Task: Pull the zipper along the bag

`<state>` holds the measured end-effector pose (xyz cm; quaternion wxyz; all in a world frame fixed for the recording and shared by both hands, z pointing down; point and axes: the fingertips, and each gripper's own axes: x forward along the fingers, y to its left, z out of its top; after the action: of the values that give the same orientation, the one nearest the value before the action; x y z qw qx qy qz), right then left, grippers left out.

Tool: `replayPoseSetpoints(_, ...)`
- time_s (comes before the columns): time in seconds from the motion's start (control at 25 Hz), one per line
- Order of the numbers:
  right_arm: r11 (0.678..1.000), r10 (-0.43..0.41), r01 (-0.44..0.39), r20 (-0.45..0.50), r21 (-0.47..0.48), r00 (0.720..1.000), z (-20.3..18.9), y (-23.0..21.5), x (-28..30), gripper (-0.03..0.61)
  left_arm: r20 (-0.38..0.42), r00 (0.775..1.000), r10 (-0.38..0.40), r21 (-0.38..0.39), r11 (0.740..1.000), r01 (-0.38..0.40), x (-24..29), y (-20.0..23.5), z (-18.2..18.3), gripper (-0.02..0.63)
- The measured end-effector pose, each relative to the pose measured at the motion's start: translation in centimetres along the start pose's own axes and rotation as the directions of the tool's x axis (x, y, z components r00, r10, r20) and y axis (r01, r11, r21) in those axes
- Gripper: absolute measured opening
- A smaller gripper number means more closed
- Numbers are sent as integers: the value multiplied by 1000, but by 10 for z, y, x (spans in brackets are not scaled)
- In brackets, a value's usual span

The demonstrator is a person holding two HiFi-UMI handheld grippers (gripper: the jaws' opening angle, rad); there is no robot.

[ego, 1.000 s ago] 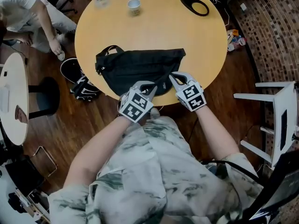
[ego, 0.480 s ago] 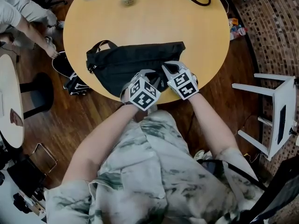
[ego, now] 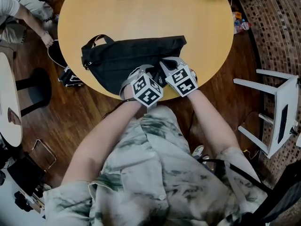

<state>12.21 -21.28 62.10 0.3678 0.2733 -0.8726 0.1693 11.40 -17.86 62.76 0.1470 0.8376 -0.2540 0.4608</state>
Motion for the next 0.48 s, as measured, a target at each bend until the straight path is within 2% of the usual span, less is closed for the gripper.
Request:
replayPoseSetpoints(0.24,1000,6,-6,-5,15,1000,-5,2,1,6,-45,999,29,11,1000,-29,8,-1,-2,74)
replayPoseSetpoints(0.48,999,7,-7,1,43,1000,-8,2,4,8,-52,998,18,-11,1000,-18,10,-1,-4,54)
